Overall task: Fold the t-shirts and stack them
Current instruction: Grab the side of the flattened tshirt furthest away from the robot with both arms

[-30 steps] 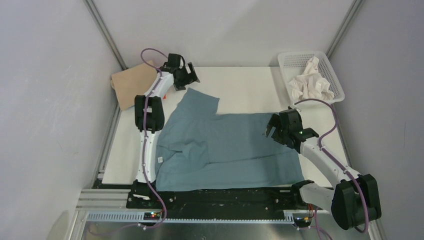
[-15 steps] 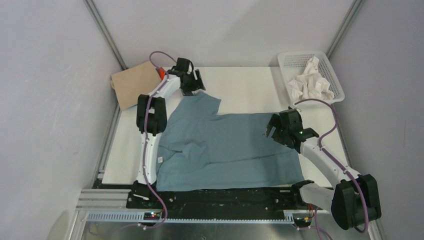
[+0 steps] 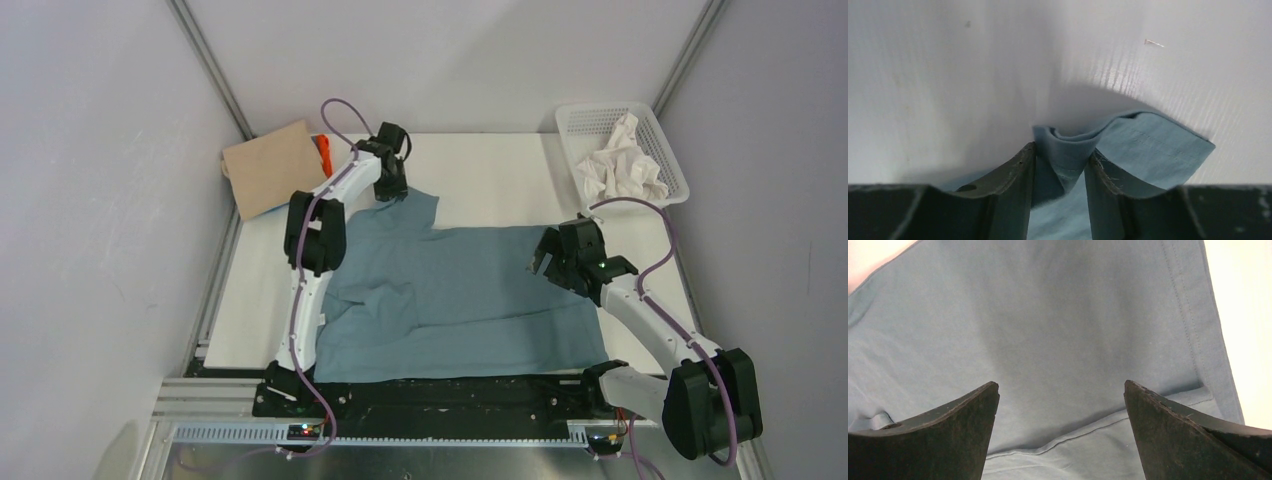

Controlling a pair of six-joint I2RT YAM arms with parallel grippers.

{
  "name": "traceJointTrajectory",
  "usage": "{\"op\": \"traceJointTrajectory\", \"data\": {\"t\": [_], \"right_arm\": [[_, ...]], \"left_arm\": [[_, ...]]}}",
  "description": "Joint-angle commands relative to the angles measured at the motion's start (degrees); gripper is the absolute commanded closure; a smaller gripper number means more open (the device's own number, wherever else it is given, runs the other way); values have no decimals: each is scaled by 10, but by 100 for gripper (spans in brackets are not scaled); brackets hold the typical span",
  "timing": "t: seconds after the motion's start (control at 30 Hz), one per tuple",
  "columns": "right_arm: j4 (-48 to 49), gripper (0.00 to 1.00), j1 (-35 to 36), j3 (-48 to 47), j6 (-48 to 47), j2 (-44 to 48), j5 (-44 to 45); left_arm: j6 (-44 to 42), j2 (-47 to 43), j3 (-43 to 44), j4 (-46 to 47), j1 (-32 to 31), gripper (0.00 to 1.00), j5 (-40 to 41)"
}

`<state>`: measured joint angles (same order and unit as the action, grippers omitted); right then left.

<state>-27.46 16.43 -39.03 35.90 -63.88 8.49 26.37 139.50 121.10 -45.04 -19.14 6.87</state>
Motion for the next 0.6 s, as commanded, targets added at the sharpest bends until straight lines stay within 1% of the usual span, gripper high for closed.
{"op": "traceJointTrajectory", "data": {"t": [0.0, 0.1, 0.2, 0.27, 0.3, 0.33, 0.37, 0.4, 0.43, 0.5, 0.57], "right_arm": [[34, 0, -3, -26, -13, -2, 33], [40, 0, -3, -51, -20, -20, 56], [38, 0, -6, -79, -24, -63, 80], [34, 1, -9, -104, -23, -93, 85], [32, 2, -10, -119, -23, -113, 88], [31, 3, -12, -136, -21, -124, 94], [32, 3, -13, -144, -22, -145, 97], [31, 4, -16, -160, -22, -156, 103], [31, 4, -17, -169, -21, -176, 107], [35, 6, -23, -194, -21, -210, 121], [38, 8, -29, -224, -20, -252, 149]], "left_arm": [[-22, -2, 46, -26, 6, 56, 14], [-35, 1, 63, -27, 6, 59, 9], [-50, 7, 72, -26, 5, 62, -1], [-58, 12, 77, -26, 5, 68, -6], [-61, 16, 81, -26, 6, 74, -7], [-63, 17, 83, -26, 6, 78, -8], [-68, 21, 85, -26, 6, 85, -11], [-71, 22, 88, -26, 7, 89, -15], [-74, 25, 89, -26, 7, 97, -23], [-80, 27, 93, -26, 7, 100, -34], [-90, 27, 96, -26, 7, 100, -39]]}}
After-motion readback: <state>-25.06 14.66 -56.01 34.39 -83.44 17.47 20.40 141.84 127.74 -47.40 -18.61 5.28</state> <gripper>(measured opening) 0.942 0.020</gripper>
